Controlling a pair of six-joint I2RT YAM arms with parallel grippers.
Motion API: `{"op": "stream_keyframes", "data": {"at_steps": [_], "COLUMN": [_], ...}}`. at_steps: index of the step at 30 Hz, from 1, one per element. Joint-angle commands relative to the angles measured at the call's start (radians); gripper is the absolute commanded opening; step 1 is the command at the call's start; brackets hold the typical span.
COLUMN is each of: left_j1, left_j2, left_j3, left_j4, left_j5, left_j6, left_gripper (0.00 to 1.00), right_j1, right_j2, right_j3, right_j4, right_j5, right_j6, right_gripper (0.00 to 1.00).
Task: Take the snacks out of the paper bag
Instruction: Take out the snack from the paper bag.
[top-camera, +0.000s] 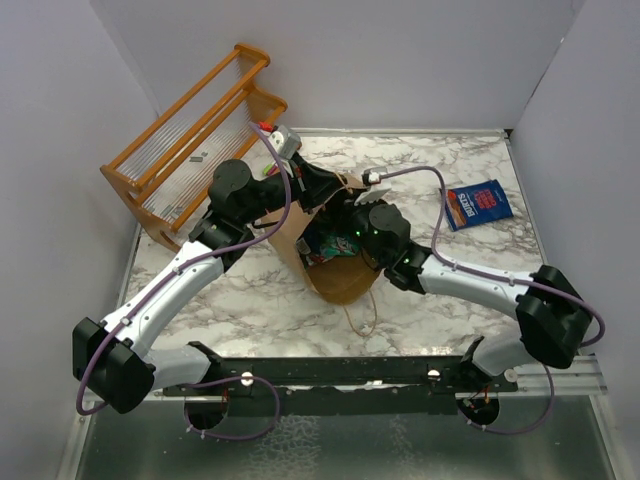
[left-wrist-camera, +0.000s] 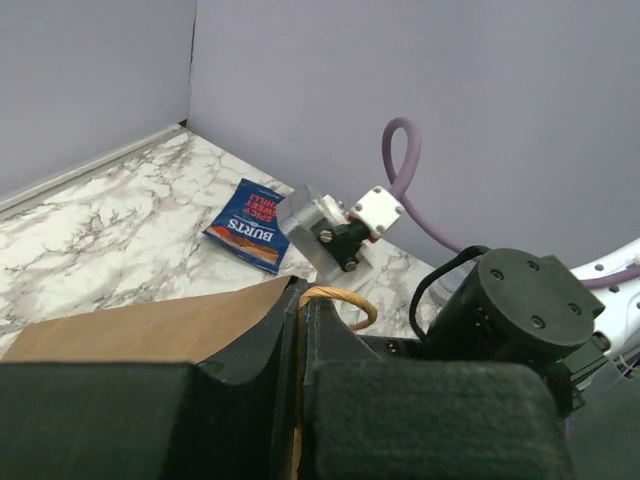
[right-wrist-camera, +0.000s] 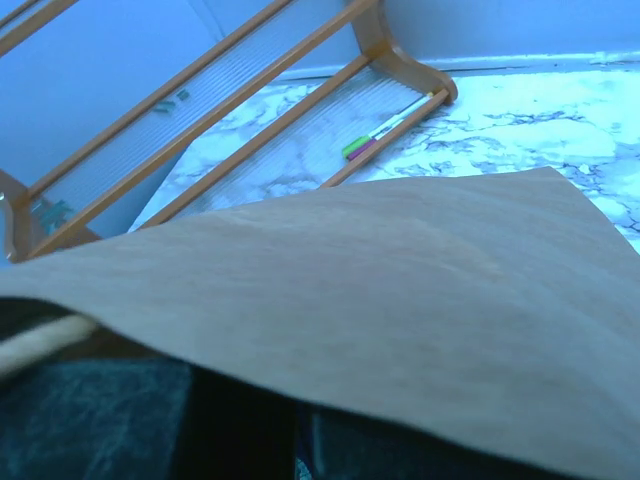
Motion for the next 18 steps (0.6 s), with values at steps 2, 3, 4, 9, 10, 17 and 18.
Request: {"op": "stream_keyframes", "data": {"at_steps": [2, 3, 4, 9, 10, 17, 18], "left_j1": [-0.004, -0.004, -0.004, -0.004, -0.004, -0.004, -0.004], "left_j2": [-0.008, -0.008, -0.008, -0.002, -0.002, -0.014, -0.017], "left_j3": [0.006, 0.007, 0.007, 0.014, 0.015, 0.016, 0.017], "left_j4": [-0.012, -0.018, -0.025, -0.048, -0.051, -0.079, -0.085], "left_j5": [-0.049, -0.061, -0.075, -0.107, -0.111, -0.169, -0.181], "left_j6": [0.024, 0.026, 0.027, 0.032, 0.033, 0.069, 0.078], "left_gripper": [0.0, 0.0, 0.0, 0.0, 0.0, 0.0, 0.0], "right_j1": [0.0, 0.0, 0.0, 0.0, 0.0, 0.0, 0.0], "right_j2": [-0.133, -0.156, -0.179, -0.306, -0.325, -0.454, -0.471], "right_j3": [-0.015, -0.023, -0.037, -0.106, -0.114, -0.11, -0.091], "right_j4": [-0.074, -0.079, -0.072, -0.07, -0.078, -0.2, -0.229], "right_j5": [-0.135, -0.169, -0.199, -0.235, -0.238, -0.302, -0.31], "right_j6": [-0.025, -0.054, -0.096, -0.184, -0.188, -0.23, -0.237], "right_gripper": [0.01, 0.01, 0.01, 0.01, 0.01, 0.01, 0.01]}}
